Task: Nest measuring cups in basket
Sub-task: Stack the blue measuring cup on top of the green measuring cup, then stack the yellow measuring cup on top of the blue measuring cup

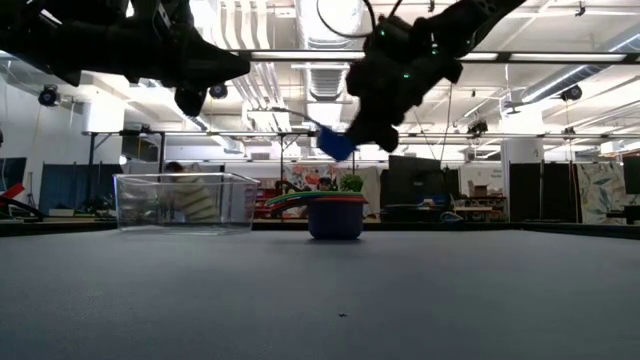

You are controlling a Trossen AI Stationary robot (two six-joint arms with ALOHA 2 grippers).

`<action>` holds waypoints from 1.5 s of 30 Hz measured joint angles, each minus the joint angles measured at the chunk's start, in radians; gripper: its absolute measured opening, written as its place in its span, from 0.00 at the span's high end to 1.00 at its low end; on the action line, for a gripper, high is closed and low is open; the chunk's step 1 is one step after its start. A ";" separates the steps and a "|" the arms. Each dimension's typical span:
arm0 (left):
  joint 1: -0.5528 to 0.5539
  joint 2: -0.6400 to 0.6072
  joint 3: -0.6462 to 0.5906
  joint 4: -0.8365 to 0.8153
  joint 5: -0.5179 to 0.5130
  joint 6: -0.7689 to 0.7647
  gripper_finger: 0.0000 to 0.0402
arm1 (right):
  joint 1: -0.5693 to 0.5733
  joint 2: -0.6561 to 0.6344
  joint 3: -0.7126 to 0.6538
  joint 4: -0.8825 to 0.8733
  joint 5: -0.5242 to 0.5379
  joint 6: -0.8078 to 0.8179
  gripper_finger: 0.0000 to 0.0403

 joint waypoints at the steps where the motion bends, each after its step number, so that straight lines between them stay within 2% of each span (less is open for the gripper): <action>1: 0.000 0.000 0.000 0.002 -0.007 0.002 1.00 | 0.002 0.000 0.003 0.043 0.070 0.040 0.98; 3: 0.000 0.000 0.000 0.009 -0.016 0.003 1.00 | 0.003 0.001 0.004 0.091 0.194 0.093 0.98; 5: 0.000 0.000 0.000 0.010 -0.017 0.003 1.00 | 0.003 0.012 0.004 0.101 0.258 0.109 0.98; 21: 0.000 0.000 0.000 0.013 -0.015 -0.004 1.00 | -0.017 0.078 0.001 0.013 0.261 0.220 0.96; 27: 0.000 0.000 0.000 0.009 -0.014 -0.004 1.00 | -0.018 0.078 0.001 0.013 0.261 0.224 0.87; 35: 0.000 0.000 0.000 0.004 -0.014 -0.005 1.00 | -0.020 0.065 0.001 0.010 0.269 0.202 0.70; 38: 0.000 0.000 0.000 0.002 -0.013 -0.005 1.00 | -0.022 0.053 0.001 0.006 0.271 0.163 0.65; 41: 0.000 0.000 0.000 0.001 -0.010 -0.005 1.00 | -0.024 0.025 0.001 -0.019 0.264 0.047 0.62; 45: 0.000 0.000 0.000 -0.010 -0.010 -0.005 1.00 | -0.005 -0.036 0.001 -0.184 0.261 -0.137 0.61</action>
